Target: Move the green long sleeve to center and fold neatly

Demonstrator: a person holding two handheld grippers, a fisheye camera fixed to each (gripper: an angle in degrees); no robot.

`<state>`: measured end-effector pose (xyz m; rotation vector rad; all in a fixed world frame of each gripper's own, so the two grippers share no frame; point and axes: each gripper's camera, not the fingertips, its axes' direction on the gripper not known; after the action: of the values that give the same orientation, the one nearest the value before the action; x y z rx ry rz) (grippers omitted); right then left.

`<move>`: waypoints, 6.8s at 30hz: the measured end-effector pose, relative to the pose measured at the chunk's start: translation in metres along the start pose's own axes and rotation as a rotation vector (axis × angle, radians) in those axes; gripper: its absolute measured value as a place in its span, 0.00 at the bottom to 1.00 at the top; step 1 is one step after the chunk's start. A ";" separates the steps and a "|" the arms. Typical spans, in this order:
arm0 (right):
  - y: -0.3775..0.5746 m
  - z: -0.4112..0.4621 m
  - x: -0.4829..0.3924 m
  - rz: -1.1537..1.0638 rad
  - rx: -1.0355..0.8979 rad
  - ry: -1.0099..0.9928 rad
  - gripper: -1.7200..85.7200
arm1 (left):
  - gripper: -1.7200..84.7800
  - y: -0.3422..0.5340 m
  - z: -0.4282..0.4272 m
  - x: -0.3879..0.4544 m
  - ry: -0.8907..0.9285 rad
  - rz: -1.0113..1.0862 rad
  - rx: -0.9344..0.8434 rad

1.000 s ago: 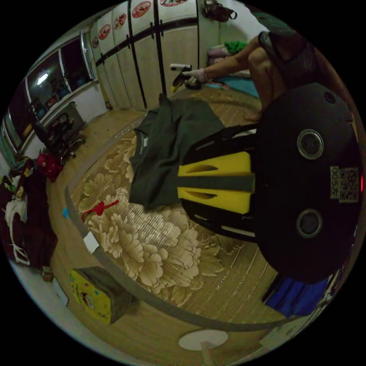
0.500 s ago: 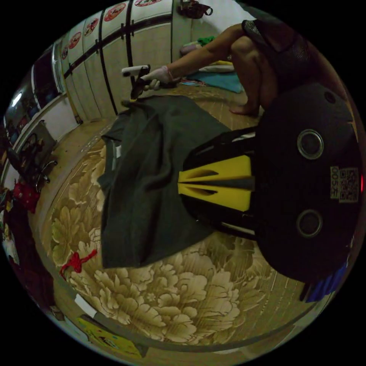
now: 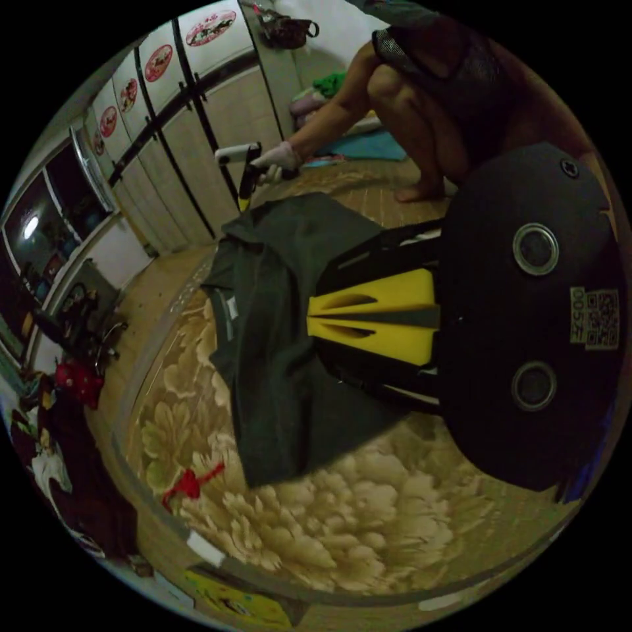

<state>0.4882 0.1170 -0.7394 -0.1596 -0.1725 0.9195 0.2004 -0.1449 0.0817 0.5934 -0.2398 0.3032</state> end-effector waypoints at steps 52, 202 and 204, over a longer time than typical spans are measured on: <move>-0.174 0.532 -0.349 -0.321 -0.562 0.551 0.18 | 0.13 0.187 0.161 0.041 0.035 -0.259 0.076; 0.275 1.060 -0.385 -1.119 -0.794 -0.030 0.02 | 0.02 1.191 -0.164 0.193 -0.282 -0.513 0.218; 0.306 1.096 -0.377 -1.209 -0.826 0.142 0.01 | 0.01 1.202 -0.124 0.195 -0.375 -0.505 0.006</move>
<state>-0.2090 0.0667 0.2341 -0.7813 -0.4441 -0.4135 -0.0187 0.9138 0.6548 0.6930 -0.4373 -0.2996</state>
